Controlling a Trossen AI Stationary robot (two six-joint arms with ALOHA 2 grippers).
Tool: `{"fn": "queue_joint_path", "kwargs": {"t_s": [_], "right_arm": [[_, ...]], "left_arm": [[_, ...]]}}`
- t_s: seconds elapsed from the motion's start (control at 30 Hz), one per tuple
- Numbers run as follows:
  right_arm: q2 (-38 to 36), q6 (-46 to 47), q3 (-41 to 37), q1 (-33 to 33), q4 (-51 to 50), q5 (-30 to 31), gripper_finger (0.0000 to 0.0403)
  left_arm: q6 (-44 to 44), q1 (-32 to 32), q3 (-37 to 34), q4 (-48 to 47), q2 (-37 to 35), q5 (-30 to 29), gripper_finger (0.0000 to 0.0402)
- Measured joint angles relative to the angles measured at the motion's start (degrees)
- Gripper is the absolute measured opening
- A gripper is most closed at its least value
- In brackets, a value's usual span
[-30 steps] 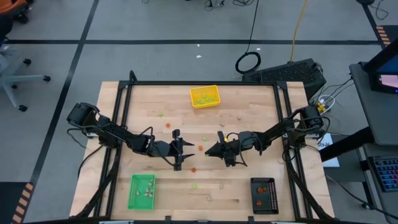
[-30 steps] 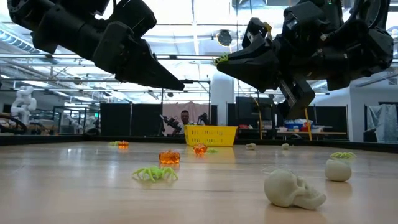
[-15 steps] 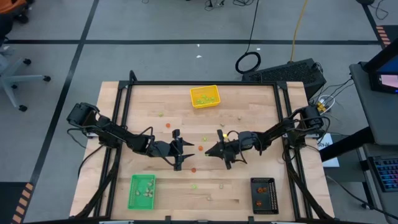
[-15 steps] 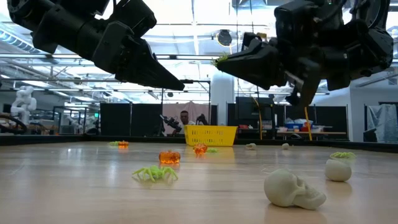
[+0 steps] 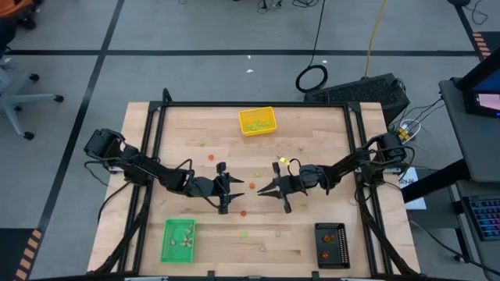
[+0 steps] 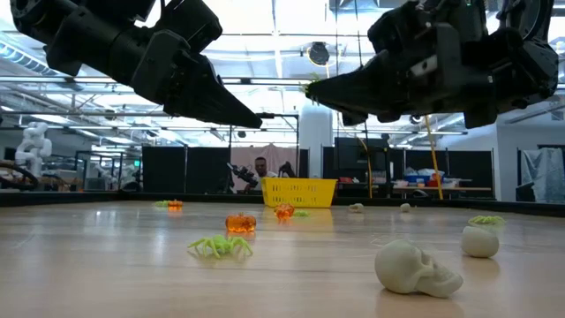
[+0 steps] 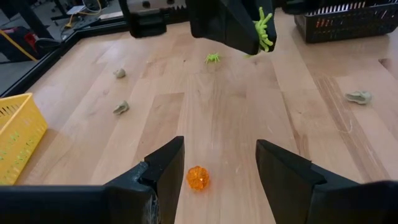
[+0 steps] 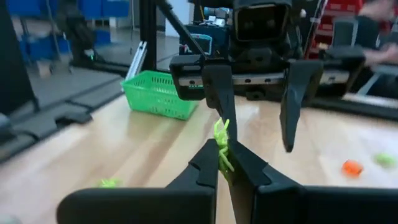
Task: Sort Halloween decoration
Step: Put the green spider toy into the yellow bin
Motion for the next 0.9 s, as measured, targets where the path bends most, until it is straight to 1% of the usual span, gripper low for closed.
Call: {"fn": "queue_joint_path", "kwargs": {"t_s": [0.17, 0.33, 0.67, 0.77, 0.9], "right_arm": [[0.0, 10.35, 0.0, 0.0, 0.0, 0.0, 0.0006], [0.0, 18.03, 0.0, 0.0, -0.02, -0.01, 0.0006], [0.0, 34.07, 0.0, 0.02, -2.09, 0.29, 0.0006], [0.0, 37.01, 0.0, 0.02, -2.88, 2.68, 0.0006], [0.0, 35.74, 0.31, -0.86, -2.26, 2.89, 0.0006]], "left_arm": [[-0.07, 0.0, 0.0, 0.0, 0.0, 0.0, 0.0198], [-3.09, 0.0, 0.0, -0.04, 0.0, 0.02, 0.0198], [-4.1, 0.0, 0.0, -0.07, 0.0, 0.13, 0.0198], [-4.48, 0.0, 0.0, -0.09, 0.0, 0.33, 0.0198], [-4.48, 0.0, 0.0, -0.13, 0.0, 0.33, 0.0198]]}}
